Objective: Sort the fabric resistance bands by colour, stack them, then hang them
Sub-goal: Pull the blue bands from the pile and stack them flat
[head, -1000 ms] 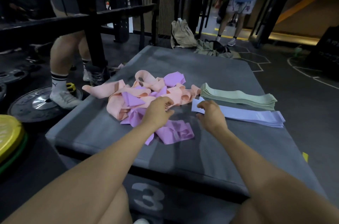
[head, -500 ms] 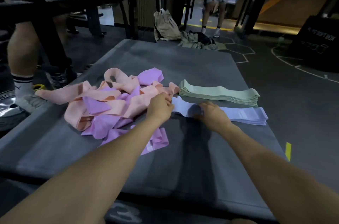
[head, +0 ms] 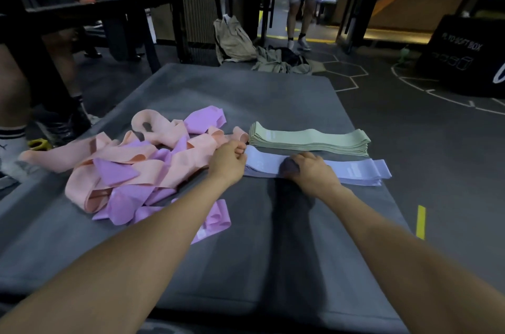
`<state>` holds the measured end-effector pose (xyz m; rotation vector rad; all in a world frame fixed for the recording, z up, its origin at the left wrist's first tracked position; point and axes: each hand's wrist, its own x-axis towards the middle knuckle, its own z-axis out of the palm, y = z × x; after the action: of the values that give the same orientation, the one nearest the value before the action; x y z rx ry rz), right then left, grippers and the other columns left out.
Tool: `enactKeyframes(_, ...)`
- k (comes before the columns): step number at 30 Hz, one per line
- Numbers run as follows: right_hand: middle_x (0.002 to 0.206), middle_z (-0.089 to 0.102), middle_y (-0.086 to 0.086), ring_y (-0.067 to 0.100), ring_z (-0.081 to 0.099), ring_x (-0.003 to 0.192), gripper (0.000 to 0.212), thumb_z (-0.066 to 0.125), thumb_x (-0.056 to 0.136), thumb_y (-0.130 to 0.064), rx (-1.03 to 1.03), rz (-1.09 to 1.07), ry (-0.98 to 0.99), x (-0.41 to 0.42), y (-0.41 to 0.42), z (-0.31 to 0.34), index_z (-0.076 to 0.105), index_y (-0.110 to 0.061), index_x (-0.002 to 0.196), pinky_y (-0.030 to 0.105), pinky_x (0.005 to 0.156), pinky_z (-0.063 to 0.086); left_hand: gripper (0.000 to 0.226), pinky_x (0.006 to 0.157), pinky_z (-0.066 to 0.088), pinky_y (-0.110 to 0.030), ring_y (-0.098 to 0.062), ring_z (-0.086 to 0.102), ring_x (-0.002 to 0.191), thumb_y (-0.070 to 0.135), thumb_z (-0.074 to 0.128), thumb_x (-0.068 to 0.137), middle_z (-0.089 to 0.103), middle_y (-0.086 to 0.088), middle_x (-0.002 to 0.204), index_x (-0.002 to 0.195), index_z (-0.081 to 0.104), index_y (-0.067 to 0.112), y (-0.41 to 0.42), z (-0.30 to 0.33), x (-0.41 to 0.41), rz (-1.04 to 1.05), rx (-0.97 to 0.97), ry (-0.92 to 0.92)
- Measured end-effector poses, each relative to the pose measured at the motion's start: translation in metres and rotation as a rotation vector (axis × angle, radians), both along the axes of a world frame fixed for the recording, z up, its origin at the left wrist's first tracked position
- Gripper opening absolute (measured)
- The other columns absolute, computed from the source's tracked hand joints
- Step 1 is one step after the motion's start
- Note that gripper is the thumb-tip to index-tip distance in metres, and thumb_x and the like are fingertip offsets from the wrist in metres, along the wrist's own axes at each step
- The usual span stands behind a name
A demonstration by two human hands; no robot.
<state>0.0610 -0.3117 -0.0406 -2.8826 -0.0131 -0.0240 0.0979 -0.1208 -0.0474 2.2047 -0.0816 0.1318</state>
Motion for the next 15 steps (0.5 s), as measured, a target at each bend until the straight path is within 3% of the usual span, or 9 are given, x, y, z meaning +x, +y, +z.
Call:
enactKeyframes(3, 0.13, 0.048, 0.005, 0.028, 0.042, 0.123, 0.053, 0.063, 0.083, -0.043, 0.019, 0.07, 0.006, 0.004, 0.005, 0.003, 0.051, -0.018, 0.128, 0.036, 0.1, 0.039, 0.024, 0.089, 0.046, -0.027, -0.017, 0.055, 0.086, 0.004, 0.057, 0.088, 0.06, -0.007, 0.097, 0.112, 0.058, 0.001, 0.003, -0.002, 0.001, -0.011, -0.127, 0.017)
enactKeyframes(9, 0.126, 0.052, 0.005, 0.024, 0.049, 0.115, 0.055, 0.071, 0.077, -0.034, 0.19, 0.162, 0.047, 0.019, 0.034, 0.01, 0.053, -0.019, 0.127, 0.033, 0.097, 0.043, 0.023, 0.064, 0.047, -0.021, -0.019, 0.059, 0.076, -0.012, 0.043, 0.089, 0.063, -0.016, 0.097, 0.097, 0.058, 0.005, 0.007, -0.001, 0.003, -0.05, -0.335, 0.091)
enactKeyframes(12, 0.137, 0.049, 0.001, 0.021, 0.048, 0.123, 0.07, 0.076, 0.072, -0.035, 0.268, 0.218, 0.067, 0.028, 0.039, 0.008, 0.046, -0.024, 0.134, 0.033, 0.104, 0.04, 0.033, 0.074, 0.049, -0.014, -0.018, 0.059, 0.09, -0.018, 0.048, 0.082, 0.062, -0.009, 0.1, 0.107, 0.062, 0.0, 0.011, 0.0, 0.007, -0.181, -0.24, 0.077)
enactKeyframes(15, 0.131, 0.054, -0.001, 0.019, 0.052, 0.118, 0.064, 0.077, 0.074, -0.026, 0.311, 0.251, 0.081, 0.03, 0.043, 0.012, 0.048, -0.021, 0.131, 0.025, 0.099, 0.04, 0.036, 0.094, 0.05, -0.034, -0.023, 0.061, 0.104, -0.01, 0.063, 0.077, 0.065, -0.007, 0.109, 0.106, 0.064, 0.012, 0.017, -0.003, 0.017, -0.269, -0.183, 0.074)
